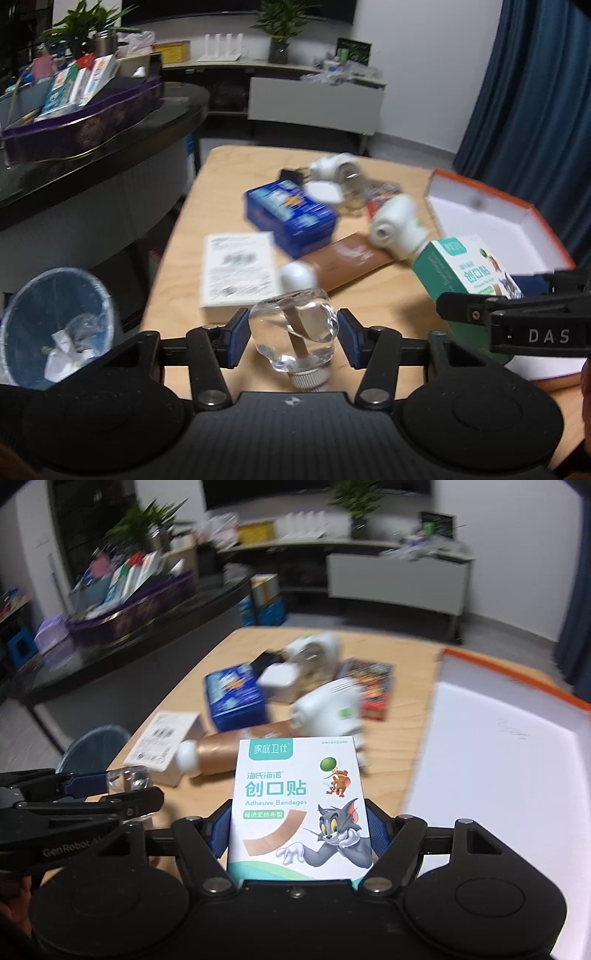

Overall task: Organize rigid objects
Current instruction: 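Grasp the glass bottle with the left gripper while the right grasps the teal bandage box, then carry both items over the white box lid and lower them inside, then open both grippers to release the bottle and bandage box in the lid, then move the left gripper to the white boxed product and grasp it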

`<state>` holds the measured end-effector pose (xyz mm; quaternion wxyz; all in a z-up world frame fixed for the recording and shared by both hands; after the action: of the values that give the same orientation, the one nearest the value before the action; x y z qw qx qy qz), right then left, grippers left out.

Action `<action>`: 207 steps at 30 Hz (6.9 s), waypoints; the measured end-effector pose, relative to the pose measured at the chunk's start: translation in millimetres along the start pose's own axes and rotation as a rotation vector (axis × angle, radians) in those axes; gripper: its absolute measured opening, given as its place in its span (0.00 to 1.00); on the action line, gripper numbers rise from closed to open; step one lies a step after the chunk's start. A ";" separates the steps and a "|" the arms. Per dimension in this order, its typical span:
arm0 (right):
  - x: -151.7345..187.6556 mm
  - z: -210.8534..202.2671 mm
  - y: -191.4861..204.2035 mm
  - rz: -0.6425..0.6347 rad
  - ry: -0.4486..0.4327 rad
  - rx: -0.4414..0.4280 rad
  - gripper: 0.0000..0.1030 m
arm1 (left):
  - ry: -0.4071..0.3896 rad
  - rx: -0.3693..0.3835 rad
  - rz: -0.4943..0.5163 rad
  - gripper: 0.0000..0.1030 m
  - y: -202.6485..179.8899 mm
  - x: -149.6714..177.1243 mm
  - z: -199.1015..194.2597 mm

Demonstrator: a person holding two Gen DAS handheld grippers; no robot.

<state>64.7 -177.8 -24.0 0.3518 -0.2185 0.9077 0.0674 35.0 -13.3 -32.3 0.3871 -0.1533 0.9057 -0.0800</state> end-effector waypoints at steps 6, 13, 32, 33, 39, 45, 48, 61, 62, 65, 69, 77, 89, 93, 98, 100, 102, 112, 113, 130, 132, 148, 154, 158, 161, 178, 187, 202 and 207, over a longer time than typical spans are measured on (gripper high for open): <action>3.7 -44.2 -61.5 0.126 -0.065 0.142 0.82 | 0.028 0.108 0.047 0.50 -59.3 -10.9 -0.4; -4.6 -81.9 -147.0 0.185 -0.120 0.301 0.82 | 0.039 0.235 0.124 0.50 -151.0 -49.5 15.0; 13.0 -27.4 -211.4 0.277 -0.014 0.338 0.82 | 0.059 0.212 0.106 0.50 -215.8 -62.8 81.3; 11.6 -25.4 -212.4 0.275 -0.012 0.339 0.82 | 0.064 0.211 0.105 0.50 -215.3 -62.6 84.5; 10.3 -12.7 -219.9 0.282 0.008 0.334 0.82 | 0.080 0.204 0.102 0.50 -217.9 -61.9 88.0; 10.4 -3.9 -224.5 0.274 0.026 0.326 0.82 | 0.093 0.204 0.118 0.50 -222.7 -56.4 94.1; 10.4 0.3 -227.9 0.276 0.034 0.327 0.82 | 0.100 0.199 0.117 0.50 -222.8 -54.2 97.4; 6.8 14.6 -229.6 0.273 0.056 0.318 0.82 | 0.115 0.194 0.120 0.50 -226.9 -51.4 107.5; 6.4 15.4 -230.1 0.275 0.056 0.317 0.82 | 0.115 0.195 0.120 0.50 -227.0 -51.0 108.3; 5.0 17.9 -230.4 0.270 0.059 0.314 0.82 | 0.114 0.194 0.116 0.50 -227.7 -51.3 109.3; 4.7 19.7 -231.2 0.268 0.062 0.316 0.82 | 0.114 0.196 0.117 0.50 -229.8 -51.4 110.2; 5.1 20.9 -231.8 0.267 0.067 0.322 0.82 | 0.112 0.198 0.124 0.50 -232.5 -51.0 114.0; 2.0 26.9 -239.7 0.291 0.077 0.304 0.82 | 0.115 0.199 0.128 0.50 -236.6 -51.7 121.1; -0.3 29.9 -243.9 0.289 0.079 0.314 0.82 | 0.116 0.199 0.133 0.50 -238.7 -53.0 124.7; -0.3 35.7 -249.0 0.290 0.093 0.324 0.82 | 0.125 0.205 0.138 0.50 -241.4 -52.7 131.5; 0.4 38.8 -252.1 0.295 0.101 0.325 0.82 | 0.131 0.205 0.140 0.50 -242.4 -51.7 133.8; 0.7 41.2 -255.0 0.303 0.105 0.317 0.82 | 0.132 0.206 0.140 0.50 -242.7 -51.3 135.1; 2.0 47.1 -260.8 0.327 0.109 0.311 0.82 | 0.137 0.207 0.142 0.50 -245.0 -54.7 143.0; 1.8 47.5 -261.6 0.330 0.107 0.311 0.82 | 0.135 0.208 0.144 0.50 -245.6 -55.1 143.4; -8.6 1.3 -277.2 0.353 0.001 0.434 0.85 | 0.131 0.293 0.107 0.50 -266.8 -61.0 146.0; -8.6 -9.1 -278.5 0.366 -0.026 0.436 0.86 | 0.140 0.318 0.093 0.52 -272.1 -61.0 148.6; -15.7 -50.7 -231.2 0.313 -0.098 0.390 0.87 | 0.086 0.230 0.077 0.87 -232.5 -79.2 91.3; -8.1 -45.0 -197.3 0.297 -0.070 0.342 0.87 | 0.103 0.147 0.051 0.90 -194.4 -66.1 75.8; -0.8 -42.1 -178.7 0.301 -0.059 0.311 0.87 | 0.127 0.128 0.007 0.90 -168.6 -60.3 69.3; 3.5 -41.3 -164.0 0.290 -0.049 0.302 0.87 | 0.130 0.111 -0.016 0.90 -152.1 -59.8 65.6; -0.6 -24.0 -93.3 0.217 -0.030 0.193 0.87 | 0.097 0.037 -0.088 0.90 -83.3 -44.5 32.0; -3.9 -15.1 -66.8 0.176 -0.016 0.149 0.87 | 0.072 0.018 -0.116 0.90 -59.6 -47.8 16.0; 5.9 -5.1 -46.7 0.144 0.014 0.112 0.87 | 0.100 -0.098 -0.224 0.91 30.3 -29.6 14.0; 5.9 -2.9 -46.4 0.145 0.017 0.110 0.87 | 0.082 -0.140 -0.248 0.91 44.8 -36.5 27.8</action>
<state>79.7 -222.3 -24.3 0.3496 -0.1332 0.9265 0.0411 69.3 40.5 -38.5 0.3255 -0.2871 0.8982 -0.0702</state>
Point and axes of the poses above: each gripper's, at about its wrist camera, not at the fingertips, and z roughly the way its jaws point, y to its left, x to its underside, the point moved 8 cm from there along z, roughly the way its jaws point, and after that the axes turned 14 degrees about -z, right-handed, at the moved point
